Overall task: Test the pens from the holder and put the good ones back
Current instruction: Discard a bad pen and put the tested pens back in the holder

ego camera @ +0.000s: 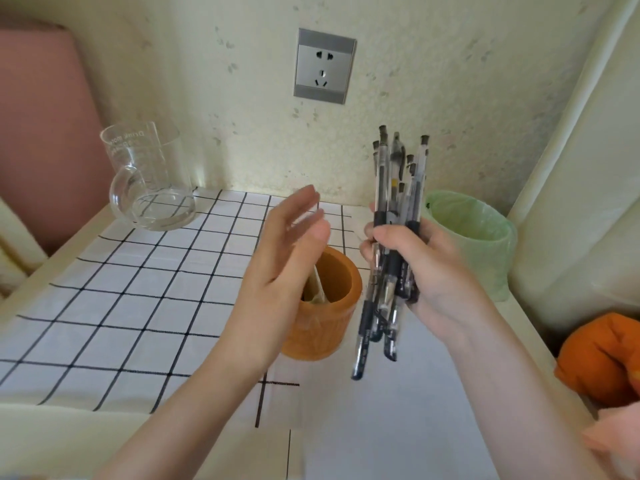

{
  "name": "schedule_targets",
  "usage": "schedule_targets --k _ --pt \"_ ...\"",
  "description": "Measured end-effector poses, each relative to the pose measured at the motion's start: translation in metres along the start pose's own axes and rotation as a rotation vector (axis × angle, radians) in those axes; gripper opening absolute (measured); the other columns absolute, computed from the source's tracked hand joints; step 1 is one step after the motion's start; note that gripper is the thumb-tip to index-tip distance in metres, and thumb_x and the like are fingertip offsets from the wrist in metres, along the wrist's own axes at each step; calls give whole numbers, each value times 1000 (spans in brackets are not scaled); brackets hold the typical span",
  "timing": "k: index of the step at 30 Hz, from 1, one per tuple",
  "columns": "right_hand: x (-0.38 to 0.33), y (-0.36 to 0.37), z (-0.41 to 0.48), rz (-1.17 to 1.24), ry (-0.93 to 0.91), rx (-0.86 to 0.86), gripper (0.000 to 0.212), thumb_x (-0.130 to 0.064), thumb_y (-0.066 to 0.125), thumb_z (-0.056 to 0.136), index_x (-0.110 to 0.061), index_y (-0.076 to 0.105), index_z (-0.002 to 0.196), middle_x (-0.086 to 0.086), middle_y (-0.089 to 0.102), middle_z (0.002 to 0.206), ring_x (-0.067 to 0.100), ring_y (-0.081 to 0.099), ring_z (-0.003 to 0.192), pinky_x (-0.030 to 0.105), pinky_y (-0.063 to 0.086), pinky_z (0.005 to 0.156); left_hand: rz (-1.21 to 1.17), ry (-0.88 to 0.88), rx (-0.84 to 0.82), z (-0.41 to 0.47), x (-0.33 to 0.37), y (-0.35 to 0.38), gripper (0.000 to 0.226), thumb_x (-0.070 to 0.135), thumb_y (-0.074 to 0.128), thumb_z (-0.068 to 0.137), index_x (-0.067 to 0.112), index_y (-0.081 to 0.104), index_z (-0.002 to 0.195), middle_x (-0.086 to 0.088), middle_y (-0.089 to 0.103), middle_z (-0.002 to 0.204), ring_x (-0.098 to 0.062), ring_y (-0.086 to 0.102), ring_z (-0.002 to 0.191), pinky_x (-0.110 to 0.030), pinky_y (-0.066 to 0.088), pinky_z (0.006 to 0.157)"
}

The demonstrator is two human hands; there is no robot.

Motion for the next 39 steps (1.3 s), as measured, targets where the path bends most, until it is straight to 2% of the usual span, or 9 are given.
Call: schedule_targets --k 4,8,13,15,21,25,28,33,39 --pt "3 27 -2 99 22 -30 14 -11 64 82 -6 62 95 5 64 72 15 63 64 29 51 56 -98 -244 -188 -4 -2 15 78 69 61 65 42 39 135 20 53 130 -1 51 120 -37 39 104" --pt "2 42 -2 185 -29 -28 20 -11 65 80 -3 61 98 4 61 65 16 60 59 28 49 56 -137 -225 -124 -5 13 7 77 59 64 65 44 37 135 21 58 124 5 55 113 -28 45 96" --pt "-6 46 -4 260 -55 86 6 -10 61 84 -7 60 90 0 62 62 10 59 54 25 49 52 -201 -442 -372 -9 20 16 50 59 61 76 40 53 121 8 64 117 -14 66 101 -37 57 75" --pt "-7 45 -4 277 -68 127 5 -10 62 84 -9 59 88 0 62 63 9 60 55 24 49 50 -231 -506 -381 -1 22 21 47 52 53 85 31 52 127 2 57 130 -22 61 111 -37 56 81" --pt "-6 45 -6 306 -136 211 6 -10 63 85 -11 59 90 2 58 68 10 58 59 23 45 50 -548 -671 -179 -16 4 11 74 64 25 87 6 58 120 -10 69 101 -24 67 89 -38 55 77" --pt "-6 51 -9 357 -151 190 15 -8 64 82 -8 57 96 9 58 73 17 56 61 29 47 55 -678 -657 -22 -16 5 18 68 59 29 91 5 55 123 -13 67 113 -26 63 108 -43 48 95" --pt "-3 64 -17 340 -199 110 26 -3 62 78 -2 50 101 10 62 65 22 60 62 33 50 58 -721 -651 117 -17 6 17 59 54 31 92 9 61 116 -11 71 106 -22 66 104 -36 51 84" --pt "3 79 -34 331 -103 23 23 5 60 82 -2 52 103 13 65 62 31 67 65 36 57 61 -736 -648 275 -18 7 11 54 50 32 94 9 64 107 -6 72 75 -15 69 58 -24 48 55" --pt "15 87 -40 174 7 -7 39 -12 76 68 2 61 101 12 69 73 17 69 65 27 52 55 -764 -600 399 -20 9 5 44 44 40 94 13 67 79 -3 74 74 -14 71 62 -27 48 55"
Point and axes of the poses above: each hand's wrist, its own z-axis towards the middle knuckle, its own y-axis out of the palm, x = y × z, the point moved 3 cm from there along z, towards the middle knuckle
